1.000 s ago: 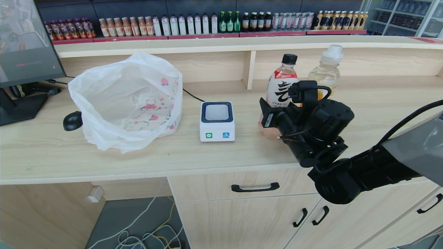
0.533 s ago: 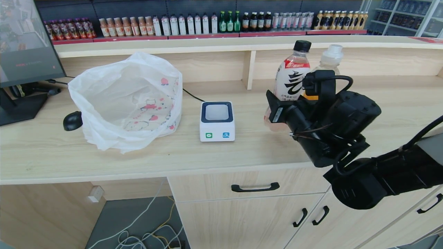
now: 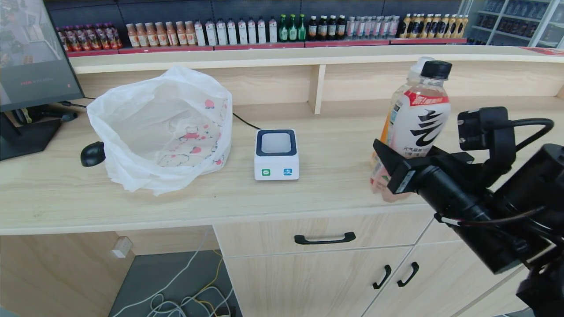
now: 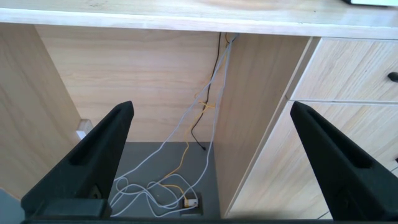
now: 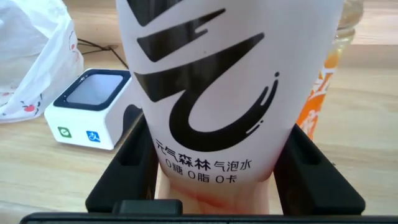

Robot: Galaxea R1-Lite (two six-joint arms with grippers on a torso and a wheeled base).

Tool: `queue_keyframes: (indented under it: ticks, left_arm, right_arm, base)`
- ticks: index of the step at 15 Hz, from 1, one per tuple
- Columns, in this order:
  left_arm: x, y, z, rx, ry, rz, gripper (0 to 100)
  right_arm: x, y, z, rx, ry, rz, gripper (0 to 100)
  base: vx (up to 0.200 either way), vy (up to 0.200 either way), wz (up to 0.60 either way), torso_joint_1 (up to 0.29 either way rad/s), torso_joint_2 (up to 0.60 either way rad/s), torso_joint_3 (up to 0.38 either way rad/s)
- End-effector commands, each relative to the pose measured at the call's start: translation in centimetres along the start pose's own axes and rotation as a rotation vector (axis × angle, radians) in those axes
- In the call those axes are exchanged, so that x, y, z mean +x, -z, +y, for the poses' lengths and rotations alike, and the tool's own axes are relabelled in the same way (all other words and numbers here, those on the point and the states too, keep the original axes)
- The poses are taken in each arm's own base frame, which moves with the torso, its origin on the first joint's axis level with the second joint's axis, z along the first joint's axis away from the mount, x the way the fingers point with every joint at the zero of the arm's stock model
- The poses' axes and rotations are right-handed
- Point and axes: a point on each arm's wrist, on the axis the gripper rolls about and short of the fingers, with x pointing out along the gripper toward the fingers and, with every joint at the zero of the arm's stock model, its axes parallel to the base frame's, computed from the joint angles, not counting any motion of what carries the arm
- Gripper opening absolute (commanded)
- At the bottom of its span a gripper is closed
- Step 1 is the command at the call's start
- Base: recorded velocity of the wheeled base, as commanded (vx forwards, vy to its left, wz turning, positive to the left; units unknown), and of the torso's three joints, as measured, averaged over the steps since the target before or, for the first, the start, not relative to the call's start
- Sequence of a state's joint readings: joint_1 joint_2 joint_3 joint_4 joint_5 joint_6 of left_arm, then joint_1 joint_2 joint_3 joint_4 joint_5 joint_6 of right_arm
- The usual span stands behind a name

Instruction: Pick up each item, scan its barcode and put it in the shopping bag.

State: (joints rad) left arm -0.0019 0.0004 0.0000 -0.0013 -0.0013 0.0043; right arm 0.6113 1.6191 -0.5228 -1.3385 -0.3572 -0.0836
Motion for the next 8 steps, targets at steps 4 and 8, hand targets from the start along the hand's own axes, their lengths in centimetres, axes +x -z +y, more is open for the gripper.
queue_keyframes:
  ticks: [4, 8]
  left_arm:
    - [0.0, 0.0, 0.0, 0.0, 0.0, -0.001, 100]
    - [0.0, 0.0, 0.0, 0.0, 0.0, -0.001, 100]
  right_arm:
    - [-4.9, -1.3, -1.6, 0.012, -0.04, -0.017, 0]
    - [-7.0, -0.3, -1.0, 0.021, -0.182, 0.026, 0]
  base:
    - [0.0, 0.0, 0.0, 0.0, 0.0, 0.0]
    - [0.0, 0.0, 0.0, 0.0, 0.0, 0.0]
